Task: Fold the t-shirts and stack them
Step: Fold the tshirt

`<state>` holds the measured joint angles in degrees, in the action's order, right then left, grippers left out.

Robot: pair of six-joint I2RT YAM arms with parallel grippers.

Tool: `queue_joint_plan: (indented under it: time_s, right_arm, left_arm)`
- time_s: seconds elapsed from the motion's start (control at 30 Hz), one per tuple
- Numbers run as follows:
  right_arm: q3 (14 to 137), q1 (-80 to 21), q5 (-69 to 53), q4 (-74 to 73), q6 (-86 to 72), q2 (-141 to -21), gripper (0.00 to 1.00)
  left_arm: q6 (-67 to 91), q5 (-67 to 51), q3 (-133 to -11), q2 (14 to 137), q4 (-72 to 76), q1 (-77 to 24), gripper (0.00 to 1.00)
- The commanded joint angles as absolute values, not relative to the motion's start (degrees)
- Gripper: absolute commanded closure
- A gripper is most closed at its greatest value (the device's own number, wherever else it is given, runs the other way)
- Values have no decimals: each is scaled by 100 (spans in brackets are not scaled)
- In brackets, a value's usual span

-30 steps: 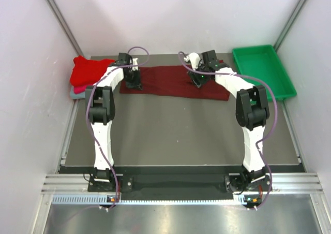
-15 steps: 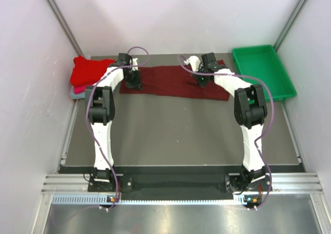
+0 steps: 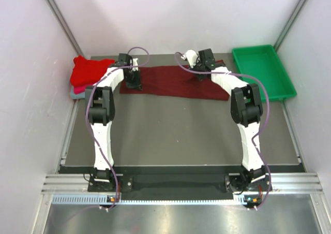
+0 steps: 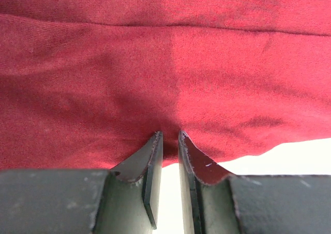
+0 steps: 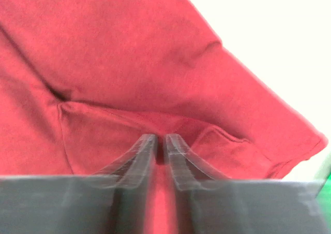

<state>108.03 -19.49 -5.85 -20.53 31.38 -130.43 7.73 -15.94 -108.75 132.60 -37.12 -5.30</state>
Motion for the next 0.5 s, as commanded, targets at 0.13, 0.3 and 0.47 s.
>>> queue_joint_plan:
  time_s: [0.13,0.3,0.47]
  right_arm:
    - [11101,-2250,-194,-1407,3261,-13149,47]
    - [10355,-2206,176,-915,3076,-12227,46]
    - [9503,-2136,255,-808,2762,-11252,46]
  left_arm:
    - [650,-1398,-10591,12947,-3841,-615,76]
    - [659,-1397,-10582,12850,-3867,-624,76]
    - [747,-1406,-10774,12604,-3929,-624,76]
